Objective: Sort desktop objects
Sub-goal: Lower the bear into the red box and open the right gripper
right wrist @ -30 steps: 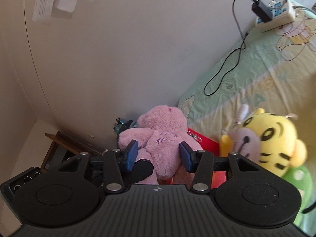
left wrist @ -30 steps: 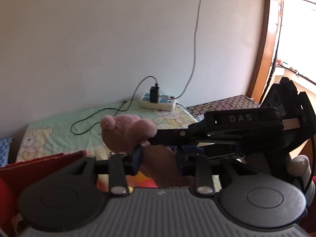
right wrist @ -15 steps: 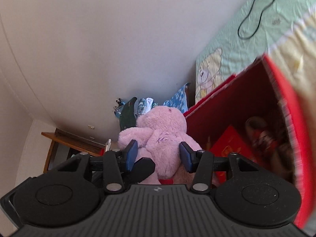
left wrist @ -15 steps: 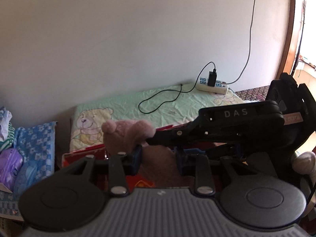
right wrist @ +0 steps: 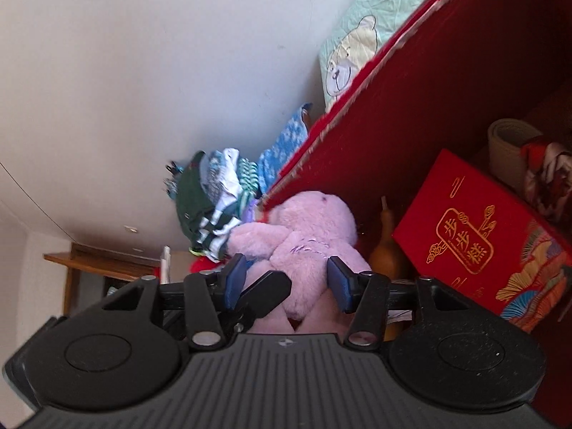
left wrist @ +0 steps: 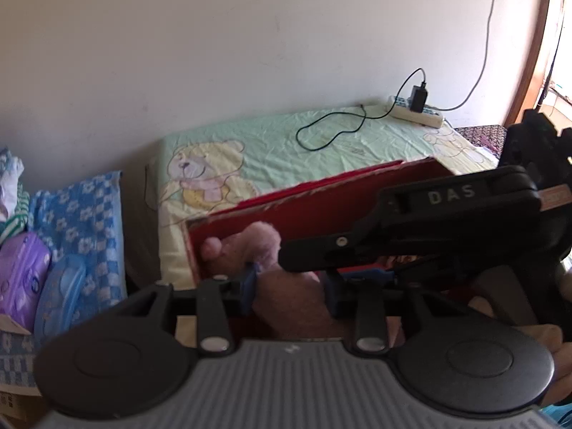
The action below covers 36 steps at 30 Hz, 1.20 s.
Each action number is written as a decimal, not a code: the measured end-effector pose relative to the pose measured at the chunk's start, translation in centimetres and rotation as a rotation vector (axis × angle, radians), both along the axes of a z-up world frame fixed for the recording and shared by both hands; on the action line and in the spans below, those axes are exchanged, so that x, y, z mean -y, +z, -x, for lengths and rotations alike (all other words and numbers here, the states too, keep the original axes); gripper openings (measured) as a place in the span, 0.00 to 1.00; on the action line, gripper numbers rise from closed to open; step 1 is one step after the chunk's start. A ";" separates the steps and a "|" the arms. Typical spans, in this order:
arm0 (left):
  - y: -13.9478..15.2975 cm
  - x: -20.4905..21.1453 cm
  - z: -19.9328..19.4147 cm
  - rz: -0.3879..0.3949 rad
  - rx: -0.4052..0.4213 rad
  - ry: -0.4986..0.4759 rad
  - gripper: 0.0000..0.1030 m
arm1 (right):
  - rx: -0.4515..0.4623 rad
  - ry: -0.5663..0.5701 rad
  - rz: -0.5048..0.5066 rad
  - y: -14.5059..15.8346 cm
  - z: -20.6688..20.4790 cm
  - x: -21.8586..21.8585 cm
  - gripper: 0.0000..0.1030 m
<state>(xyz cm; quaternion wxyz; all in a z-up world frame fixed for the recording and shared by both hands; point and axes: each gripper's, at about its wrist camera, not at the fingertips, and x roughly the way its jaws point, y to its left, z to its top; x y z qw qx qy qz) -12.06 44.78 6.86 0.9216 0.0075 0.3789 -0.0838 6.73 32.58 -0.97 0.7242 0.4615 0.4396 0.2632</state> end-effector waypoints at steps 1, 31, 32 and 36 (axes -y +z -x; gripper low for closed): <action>-0.2 -0.3 -0.1 -0.007 -0.002 0.014 0.35 | 0.000 0.006 0.001 -0.2 0.0 -0.2 0.53; -0.6 -1.5 3.8 0.091 0.007 0.086 0.37 | 0.035 0.131 0.103 -1.0 3.1 -2.2 0.25; -0.5 -1.6 3.7 0.099 0.004 0.097 0.37 | 0.031 0.150 0.101 -1.4 3.0 -2.7 0.24; 0.1 -1.8 4.2 0.130 0.013 0.121 0.51 | 0.069 0.134 0.121 -0.6 3.5 -2.2 0.31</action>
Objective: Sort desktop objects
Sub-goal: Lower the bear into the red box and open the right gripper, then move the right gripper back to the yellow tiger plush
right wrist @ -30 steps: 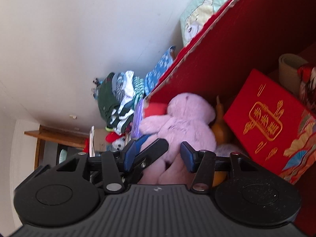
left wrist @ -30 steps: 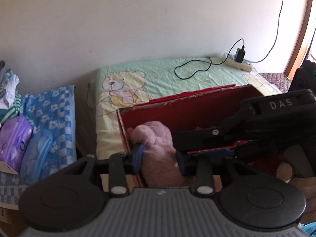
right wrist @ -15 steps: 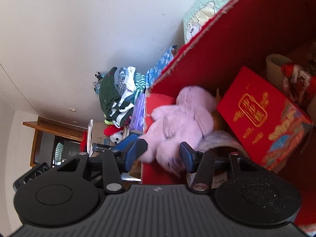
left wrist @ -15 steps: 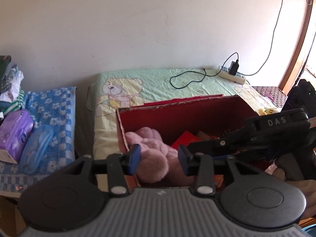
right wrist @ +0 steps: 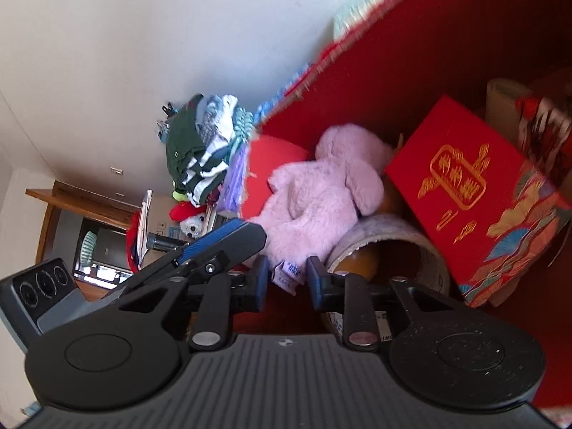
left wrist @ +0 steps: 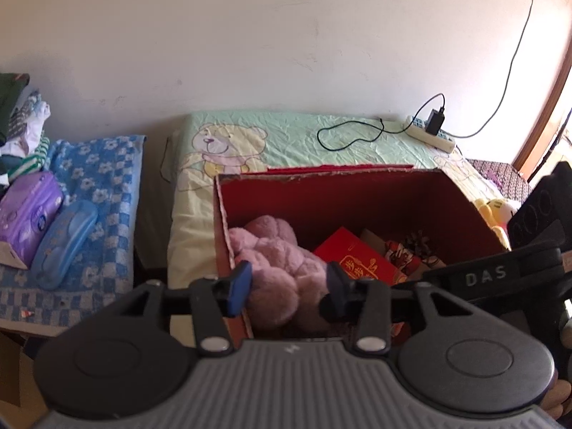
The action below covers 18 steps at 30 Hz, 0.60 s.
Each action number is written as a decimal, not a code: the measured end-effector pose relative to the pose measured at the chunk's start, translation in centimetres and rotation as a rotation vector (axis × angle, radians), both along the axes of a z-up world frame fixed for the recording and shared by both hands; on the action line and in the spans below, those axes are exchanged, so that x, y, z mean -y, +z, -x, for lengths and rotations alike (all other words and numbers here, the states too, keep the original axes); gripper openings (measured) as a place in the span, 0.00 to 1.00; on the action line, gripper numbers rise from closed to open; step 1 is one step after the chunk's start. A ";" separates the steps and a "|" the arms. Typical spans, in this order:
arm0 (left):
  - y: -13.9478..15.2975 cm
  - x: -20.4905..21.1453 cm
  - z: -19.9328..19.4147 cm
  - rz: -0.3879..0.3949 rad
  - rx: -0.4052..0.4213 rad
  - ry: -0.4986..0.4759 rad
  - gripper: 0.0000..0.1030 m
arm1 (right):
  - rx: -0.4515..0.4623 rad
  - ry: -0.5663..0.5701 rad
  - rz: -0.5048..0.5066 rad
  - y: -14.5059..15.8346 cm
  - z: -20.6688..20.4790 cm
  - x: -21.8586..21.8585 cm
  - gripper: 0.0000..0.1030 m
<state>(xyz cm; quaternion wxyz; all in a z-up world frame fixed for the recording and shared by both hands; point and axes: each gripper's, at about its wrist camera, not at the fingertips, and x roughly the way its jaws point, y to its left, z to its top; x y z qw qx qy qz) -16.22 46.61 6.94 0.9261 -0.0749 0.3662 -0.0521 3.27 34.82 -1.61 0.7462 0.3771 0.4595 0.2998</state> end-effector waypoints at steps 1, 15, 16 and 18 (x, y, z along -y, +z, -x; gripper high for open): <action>0.2 0.0 0.1 0.002 0.003 0.004 0.55 | 0.010 0.002 0.003 0.2 0.4 0.3 0.34; 3.7 5.0 1.1 0.006 0.059 0.014 0.70 | 0.364 -0.203 0.371 5.3 6.8 5.6 0.58; 3.8 6.1 0.9 0.007 0.055 0.005 0.71 | 0.388 -0.219 0.402 5.5 7.4 6.1 0.58; 3.7 8.5 0.4 0.011 0.048 -0.027 0.74 | 0.415 -0.238 0.443 5.7 8.2 7.3 0.58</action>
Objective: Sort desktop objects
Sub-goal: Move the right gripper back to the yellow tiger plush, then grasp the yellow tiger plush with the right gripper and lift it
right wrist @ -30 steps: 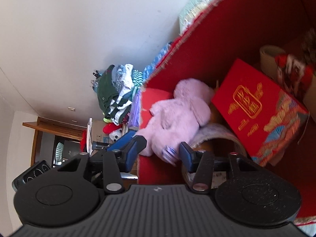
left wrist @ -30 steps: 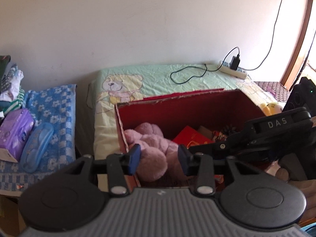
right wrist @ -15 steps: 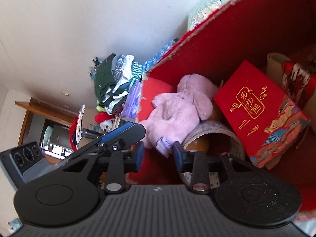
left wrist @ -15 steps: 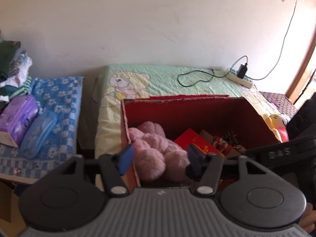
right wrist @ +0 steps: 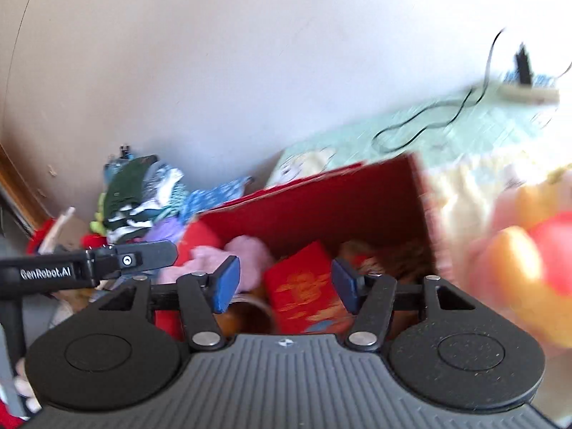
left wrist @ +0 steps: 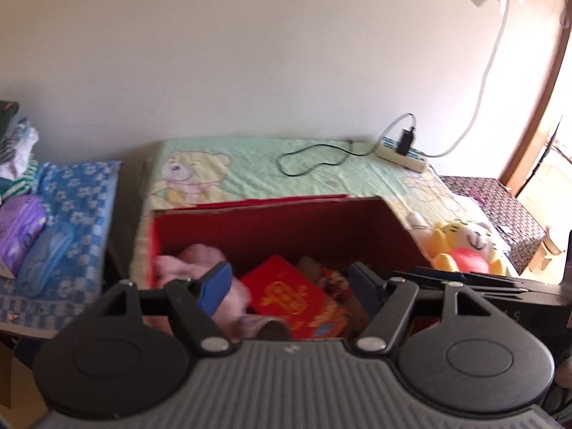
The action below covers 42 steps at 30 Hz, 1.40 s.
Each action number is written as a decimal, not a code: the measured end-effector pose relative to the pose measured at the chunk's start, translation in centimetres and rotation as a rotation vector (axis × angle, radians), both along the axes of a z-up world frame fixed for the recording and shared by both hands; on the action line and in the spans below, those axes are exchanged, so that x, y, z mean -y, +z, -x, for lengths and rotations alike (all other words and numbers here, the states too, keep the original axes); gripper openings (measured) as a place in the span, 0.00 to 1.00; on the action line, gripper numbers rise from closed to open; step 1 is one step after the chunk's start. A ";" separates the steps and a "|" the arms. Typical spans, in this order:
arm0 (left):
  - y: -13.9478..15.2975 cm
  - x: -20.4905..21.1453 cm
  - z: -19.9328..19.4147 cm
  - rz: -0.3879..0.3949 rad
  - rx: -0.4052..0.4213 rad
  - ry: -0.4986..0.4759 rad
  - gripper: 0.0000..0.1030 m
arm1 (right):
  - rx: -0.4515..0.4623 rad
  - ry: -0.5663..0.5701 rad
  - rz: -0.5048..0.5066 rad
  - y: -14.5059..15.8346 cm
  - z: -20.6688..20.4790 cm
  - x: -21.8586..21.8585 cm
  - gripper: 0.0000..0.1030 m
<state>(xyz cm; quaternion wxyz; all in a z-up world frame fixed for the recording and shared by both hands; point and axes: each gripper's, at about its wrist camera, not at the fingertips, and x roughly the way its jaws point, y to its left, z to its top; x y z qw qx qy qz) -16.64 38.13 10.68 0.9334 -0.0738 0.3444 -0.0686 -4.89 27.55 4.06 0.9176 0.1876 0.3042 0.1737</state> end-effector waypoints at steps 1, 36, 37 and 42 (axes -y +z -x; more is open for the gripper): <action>-0.2 1.1 -0.3 0.011 -0.013 -0.017 0.77 | 0.005 -0.011 0.008 0.0 0.3 0.8 0.58; -3.5 26.5 -9.2 0.099 -0.128 -0.132 0.78 | -0.258 -0.124 -0.331 -3.9 1.2 31.2 0.65; -3.6 26.1 -9.9 0.116 -0.134 -0.114 0.78 | -0.262 -0.111 -0.330 -4.1 0.7 30.9 0.65; -4.5 25.7 -11.7 0.100 -0.162 -0.032 0.78 | -0.284 -0.076 -0.330 -5.1 -1.9 29.6 0.65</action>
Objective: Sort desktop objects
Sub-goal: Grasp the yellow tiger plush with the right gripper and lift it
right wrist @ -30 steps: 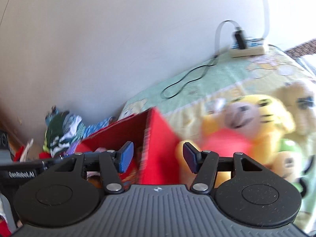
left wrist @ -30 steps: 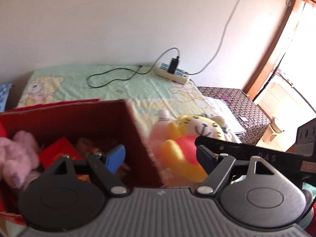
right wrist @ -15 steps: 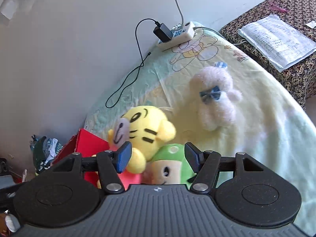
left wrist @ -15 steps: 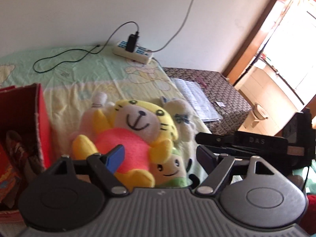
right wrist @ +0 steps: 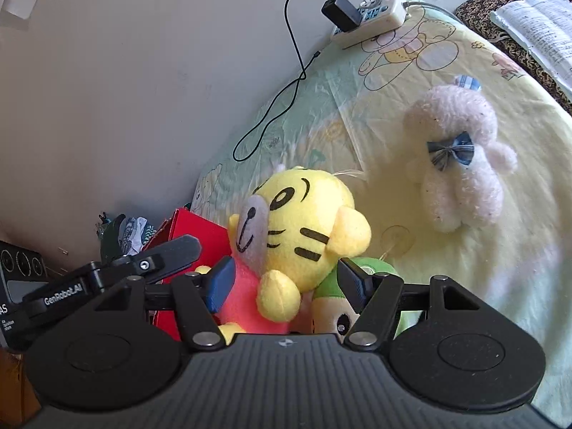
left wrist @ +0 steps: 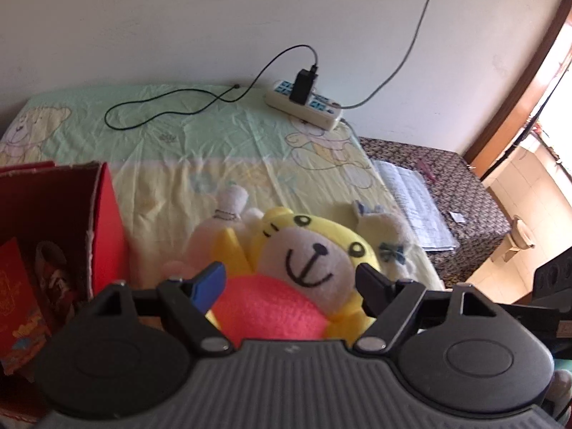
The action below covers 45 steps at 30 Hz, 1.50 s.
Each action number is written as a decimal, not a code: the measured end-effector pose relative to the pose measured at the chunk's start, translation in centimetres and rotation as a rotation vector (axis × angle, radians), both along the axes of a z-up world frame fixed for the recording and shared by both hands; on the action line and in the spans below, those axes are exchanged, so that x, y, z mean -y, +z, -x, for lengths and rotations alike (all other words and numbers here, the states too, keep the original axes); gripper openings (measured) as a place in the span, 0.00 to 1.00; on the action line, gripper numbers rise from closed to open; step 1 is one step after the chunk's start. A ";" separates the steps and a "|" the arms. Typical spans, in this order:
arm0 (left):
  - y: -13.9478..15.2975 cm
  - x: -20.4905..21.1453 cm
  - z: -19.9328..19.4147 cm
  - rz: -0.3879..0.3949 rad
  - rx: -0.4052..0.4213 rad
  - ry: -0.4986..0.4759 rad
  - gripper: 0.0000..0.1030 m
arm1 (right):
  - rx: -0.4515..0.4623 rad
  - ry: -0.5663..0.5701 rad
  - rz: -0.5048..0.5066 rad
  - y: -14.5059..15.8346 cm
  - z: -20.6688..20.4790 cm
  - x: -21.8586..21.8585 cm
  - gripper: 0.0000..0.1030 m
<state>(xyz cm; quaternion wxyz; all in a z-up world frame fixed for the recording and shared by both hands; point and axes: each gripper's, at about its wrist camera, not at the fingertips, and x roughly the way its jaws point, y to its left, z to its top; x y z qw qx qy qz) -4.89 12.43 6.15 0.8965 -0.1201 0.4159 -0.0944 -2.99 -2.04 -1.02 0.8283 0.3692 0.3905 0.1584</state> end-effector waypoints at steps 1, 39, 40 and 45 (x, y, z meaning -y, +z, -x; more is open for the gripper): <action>-0.4 -0.3 -0.3 0.007 -0.015 0.013 0.78 | -0.009 0.006 0.003 -0.2 -0.6 -0.2 0.65; 6.7 -1.5 7.7 -0.131 0.280 -0.043 0.59 | 0.335 0.025 -0.065 6.9 -0.5 -4.3 0.45; 7.0 -2.5 8.2 -0.143 0.289 -0.035 0.59 | 0.344 0.034 -0.064 7.1 -0.6 -5.4 0.45; 7.6 -7.9 10.5 -0.122 0.307 -0.040 0.59 | 0.361 0.147 -0.052 7.7 -1.8 -12.9 0.44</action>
